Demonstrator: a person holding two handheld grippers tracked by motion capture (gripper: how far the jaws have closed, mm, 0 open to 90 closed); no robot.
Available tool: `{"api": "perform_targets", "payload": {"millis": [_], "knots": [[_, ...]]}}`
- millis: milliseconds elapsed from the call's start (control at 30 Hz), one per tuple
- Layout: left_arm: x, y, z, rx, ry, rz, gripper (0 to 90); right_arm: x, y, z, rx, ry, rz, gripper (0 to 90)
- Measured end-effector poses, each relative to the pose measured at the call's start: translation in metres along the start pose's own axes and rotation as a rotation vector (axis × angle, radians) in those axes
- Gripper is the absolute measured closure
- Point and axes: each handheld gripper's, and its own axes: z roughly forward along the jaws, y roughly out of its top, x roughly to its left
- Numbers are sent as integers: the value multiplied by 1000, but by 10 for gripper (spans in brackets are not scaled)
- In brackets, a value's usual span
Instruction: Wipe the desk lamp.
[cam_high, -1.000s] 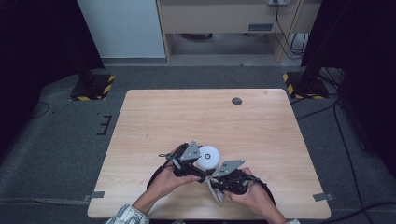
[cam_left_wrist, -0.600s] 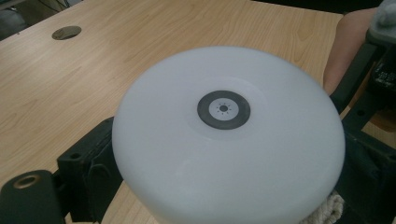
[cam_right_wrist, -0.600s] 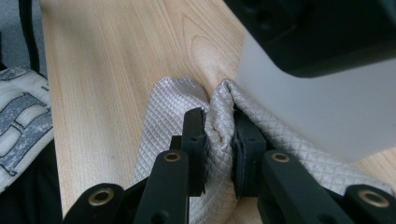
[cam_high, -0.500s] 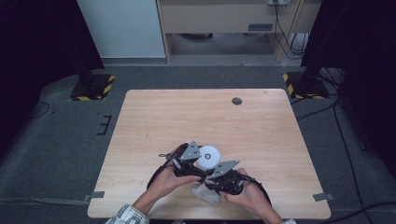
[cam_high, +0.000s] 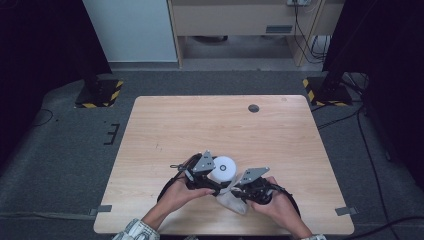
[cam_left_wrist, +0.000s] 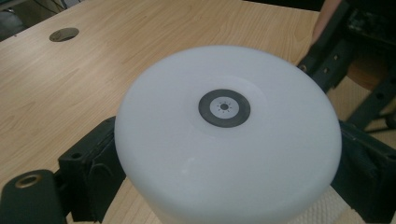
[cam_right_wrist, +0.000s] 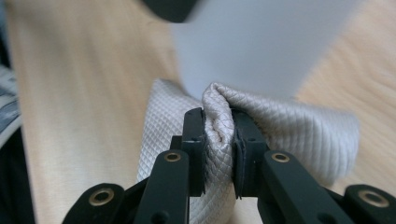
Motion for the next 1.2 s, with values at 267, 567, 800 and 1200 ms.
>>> {"api": "perform_targets", "payload": {"millis": [267, 567, 800, 1200], "knots": [[0, 0, 0, 1, -4, -4, 79, -19, 1, -12, -87, -38, 61, 781], [-1, 0, 1, -2, -9, -11, 78, -26, 9, -36, -240, -43, 77, 781], [-1, 0, 1, -2, -9, -11, 78, -25, 14, -44, -275, -44, 67, 781], [-1, 0, 1, -2, -8, -10, 78, -24, 22, -54, -307, -44, 53, 781]]}}
